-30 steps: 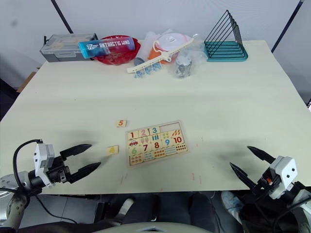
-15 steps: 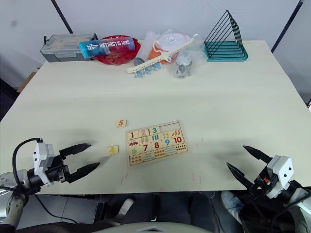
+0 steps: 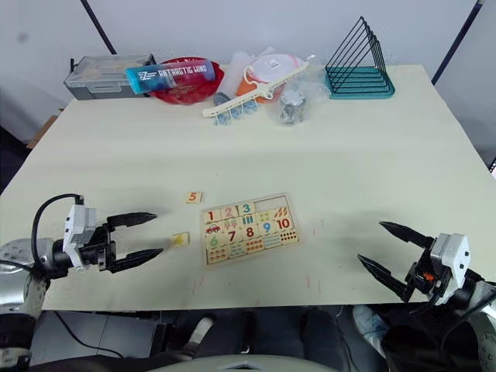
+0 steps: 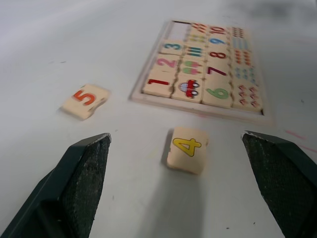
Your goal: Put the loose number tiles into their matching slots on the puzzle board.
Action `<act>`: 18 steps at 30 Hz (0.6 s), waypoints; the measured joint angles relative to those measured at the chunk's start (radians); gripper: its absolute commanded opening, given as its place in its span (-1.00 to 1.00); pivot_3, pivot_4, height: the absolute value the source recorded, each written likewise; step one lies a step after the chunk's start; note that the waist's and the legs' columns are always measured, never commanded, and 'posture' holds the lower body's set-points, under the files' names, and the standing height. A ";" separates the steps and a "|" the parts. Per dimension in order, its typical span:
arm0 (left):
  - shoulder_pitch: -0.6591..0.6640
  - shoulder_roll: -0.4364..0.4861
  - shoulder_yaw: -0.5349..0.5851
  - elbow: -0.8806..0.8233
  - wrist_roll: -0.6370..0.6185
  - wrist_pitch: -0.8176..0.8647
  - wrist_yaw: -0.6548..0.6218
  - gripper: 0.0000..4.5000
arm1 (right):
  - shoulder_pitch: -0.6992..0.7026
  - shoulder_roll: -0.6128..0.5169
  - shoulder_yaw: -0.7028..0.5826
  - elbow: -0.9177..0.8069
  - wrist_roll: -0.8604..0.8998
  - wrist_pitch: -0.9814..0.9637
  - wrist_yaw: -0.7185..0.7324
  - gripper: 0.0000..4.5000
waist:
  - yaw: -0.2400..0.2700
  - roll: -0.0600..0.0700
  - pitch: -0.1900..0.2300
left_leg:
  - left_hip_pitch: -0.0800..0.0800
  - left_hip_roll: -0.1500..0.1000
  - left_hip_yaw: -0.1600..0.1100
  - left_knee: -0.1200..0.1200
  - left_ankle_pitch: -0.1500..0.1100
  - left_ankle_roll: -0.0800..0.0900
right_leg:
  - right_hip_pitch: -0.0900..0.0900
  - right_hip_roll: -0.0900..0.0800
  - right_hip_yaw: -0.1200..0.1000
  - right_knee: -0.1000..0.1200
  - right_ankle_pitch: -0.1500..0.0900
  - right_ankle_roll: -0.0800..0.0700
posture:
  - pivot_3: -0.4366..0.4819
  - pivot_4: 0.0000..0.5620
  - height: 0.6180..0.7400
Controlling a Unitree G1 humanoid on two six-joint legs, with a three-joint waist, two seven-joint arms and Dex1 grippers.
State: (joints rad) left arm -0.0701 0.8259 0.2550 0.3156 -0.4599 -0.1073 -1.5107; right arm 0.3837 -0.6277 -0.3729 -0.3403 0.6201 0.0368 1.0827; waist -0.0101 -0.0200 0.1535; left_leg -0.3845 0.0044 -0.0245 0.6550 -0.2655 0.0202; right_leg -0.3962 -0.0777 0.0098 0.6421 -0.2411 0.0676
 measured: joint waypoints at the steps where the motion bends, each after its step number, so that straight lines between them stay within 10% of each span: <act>1: -0.025 0.000 -0.024 0.025 0.009 -0.014 -0.026 1.00 | -0.009 -0.002 0.005 -0.005 0.009 0.006 0.006 0.99 | 0.000 0.000 0.000 | 0.000 0.000 0.000 0.000 0.000 0.000 | 0.000 0.000 0.000 0.000 0.000 0.000 | -0.05 -0.47 1.00; 18: -0.300 0.100 -0.424 0.286 0.059 -0.219 -0.068 1.00 | -0.182 -0.057 0.102 -0.001 0.004 0.044 0.081 0.99 | 0.000 0.000 0.000 | 0.000 0.000 0.000 0.000 0.000 0.000 | 0.000 0.000 0.000 0.000 0.000 0.000 | -0.05 -0.47 1.00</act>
State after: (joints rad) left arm -0.3699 0.9258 -0.1687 0.6019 -0.4007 -0.3264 -1.5791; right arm 0.2019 -0.6846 -0.2713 -0.3409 0.6238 0.0813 1.1639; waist -0.0105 -0.0201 0.1537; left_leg -0.3844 0.0044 -0.0245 0.6552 -0.2655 0.0203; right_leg -0.3959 -0.0773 0.0099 0.6425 -0.2410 0.0678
